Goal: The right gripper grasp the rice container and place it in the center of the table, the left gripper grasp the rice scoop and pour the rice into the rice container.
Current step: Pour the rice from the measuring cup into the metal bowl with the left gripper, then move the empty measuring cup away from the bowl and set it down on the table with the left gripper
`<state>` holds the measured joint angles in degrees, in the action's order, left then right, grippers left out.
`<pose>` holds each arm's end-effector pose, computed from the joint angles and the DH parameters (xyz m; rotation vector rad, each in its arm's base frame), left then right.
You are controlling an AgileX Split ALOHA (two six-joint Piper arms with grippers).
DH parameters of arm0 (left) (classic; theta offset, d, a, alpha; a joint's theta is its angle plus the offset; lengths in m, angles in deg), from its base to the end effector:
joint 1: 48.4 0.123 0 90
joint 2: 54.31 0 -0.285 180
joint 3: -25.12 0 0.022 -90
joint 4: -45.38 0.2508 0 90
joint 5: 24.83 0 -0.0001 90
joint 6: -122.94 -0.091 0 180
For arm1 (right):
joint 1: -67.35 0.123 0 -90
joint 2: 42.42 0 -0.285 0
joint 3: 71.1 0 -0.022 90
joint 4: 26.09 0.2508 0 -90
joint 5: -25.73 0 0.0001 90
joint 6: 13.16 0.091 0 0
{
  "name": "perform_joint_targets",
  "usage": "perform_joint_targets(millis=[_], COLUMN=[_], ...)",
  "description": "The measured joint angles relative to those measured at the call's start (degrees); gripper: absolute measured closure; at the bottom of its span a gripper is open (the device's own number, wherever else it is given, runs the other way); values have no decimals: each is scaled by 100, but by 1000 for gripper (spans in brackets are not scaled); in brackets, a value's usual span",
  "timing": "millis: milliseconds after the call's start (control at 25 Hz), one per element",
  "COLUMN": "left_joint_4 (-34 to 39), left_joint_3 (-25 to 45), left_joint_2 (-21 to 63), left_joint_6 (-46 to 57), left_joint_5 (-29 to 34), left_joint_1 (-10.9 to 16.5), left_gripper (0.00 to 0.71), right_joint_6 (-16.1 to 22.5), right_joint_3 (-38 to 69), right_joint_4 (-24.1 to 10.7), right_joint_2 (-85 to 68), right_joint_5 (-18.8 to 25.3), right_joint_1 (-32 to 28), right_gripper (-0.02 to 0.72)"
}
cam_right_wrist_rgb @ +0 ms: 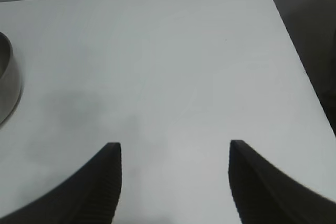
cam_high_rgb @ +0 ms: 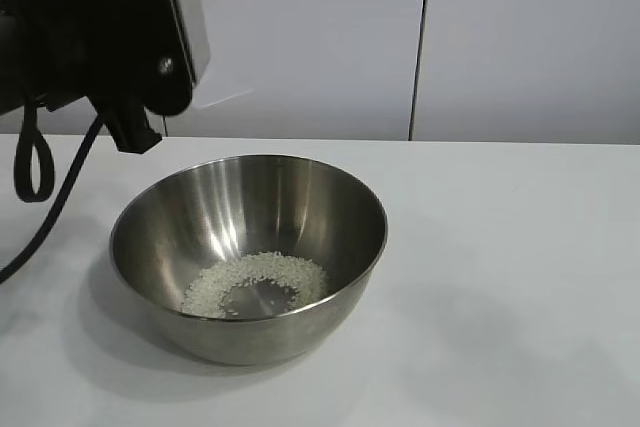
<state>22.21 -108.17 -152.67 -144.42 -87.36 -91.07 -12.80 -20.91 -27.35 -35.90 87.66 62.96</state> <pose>0.2333 -0.1718 0.2199 1.1377 1.0165 0.7329 -0.0059 -0.0013 0.2677 0.0870 2.0694 -0.0696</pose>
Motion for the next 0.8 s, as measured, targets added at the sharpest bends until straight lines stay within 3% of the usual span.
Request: perform_joint_targets(millis=[120,280,440,640,800], left_joint_4=[-326,-353,190,1625,2706], left_joint_3=[0,0,0,155,512], left_joint_2=[0,29,211,338,306], left_joint_6=[914,2311,4221,7279,9039], left_joint_5=[0,102,555,1183,1291], left_joint_1=[224,827,1716,2977,3873], left_gripper=[700,700,700,700,700], right_joint_6=[0,0,0,0,0], right_joint_3=[0,0,0,0,0], right_joint_4=[0,0,0,0,0], right_joint_2=[0,0,0,0,0], right_joint_5=[0,0,0,0,0], right_joint_1=[0,0,0,0,0], right_gripper=[295,295,295,295,295])
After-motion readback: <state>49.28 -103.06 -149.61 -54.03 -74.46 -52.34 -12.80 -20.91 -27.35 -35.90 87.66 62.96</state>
